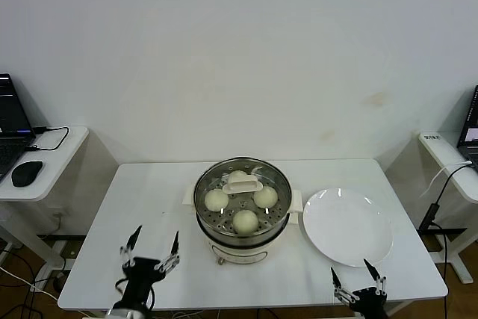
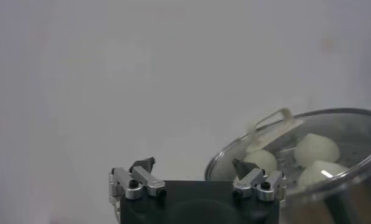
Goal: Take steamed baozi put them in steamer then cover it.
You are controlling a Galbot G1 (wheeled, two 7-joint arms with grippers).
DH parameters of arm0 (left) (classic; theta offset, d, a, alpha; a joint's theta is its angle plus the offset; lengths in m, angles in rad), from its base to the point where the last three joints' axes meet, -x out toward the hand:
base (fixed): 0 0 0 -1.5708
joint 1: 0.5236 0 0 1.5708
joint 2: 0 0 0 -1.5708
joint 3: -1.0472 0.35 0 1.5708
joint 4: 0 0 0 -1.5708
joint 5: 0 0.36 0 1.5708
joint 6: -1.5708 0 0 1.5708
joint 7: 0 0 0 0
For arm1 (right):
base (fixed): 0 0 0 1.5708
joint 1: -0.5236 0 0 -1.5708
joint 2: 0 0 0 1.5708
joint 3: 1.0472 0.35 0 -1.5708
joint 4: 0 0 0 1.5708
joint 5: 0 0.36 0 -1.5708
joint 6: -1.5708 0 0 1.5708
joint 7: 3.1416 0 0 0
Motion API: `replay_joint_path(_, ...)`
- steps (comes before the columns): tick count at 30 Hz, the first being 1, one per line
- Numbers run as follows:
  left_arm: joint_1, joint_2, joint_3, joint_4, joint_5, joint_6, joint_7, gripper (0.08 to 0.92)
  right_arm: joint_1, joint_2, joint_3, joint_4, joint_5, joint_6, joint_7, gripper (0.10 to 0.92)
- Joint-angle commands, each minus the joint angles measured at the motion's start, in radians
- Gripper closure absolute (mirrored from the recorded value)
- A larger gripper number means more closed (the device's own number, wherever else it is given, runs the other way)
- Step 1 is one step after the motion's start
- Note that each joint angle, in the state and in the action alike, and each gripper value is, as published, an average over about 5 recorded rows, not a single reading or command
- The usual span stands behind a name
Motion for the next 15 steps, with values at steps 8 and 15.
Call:
replay_joint_path(8,0.118,-0.021,-0.077,0.097,-0.166,-0.163,-0.006,0.177,-0.019,-0.037,-0.065,0.065,0.081,-0.053,0.040,0.203)
replay_joint_path(15,0.102,-0.028,-0.073,0.110,-0.165,-0.157,-0.002,0.177,-0.016,-0.031,-0.089,0.070,0.075,-0.072,0.058,0.203)
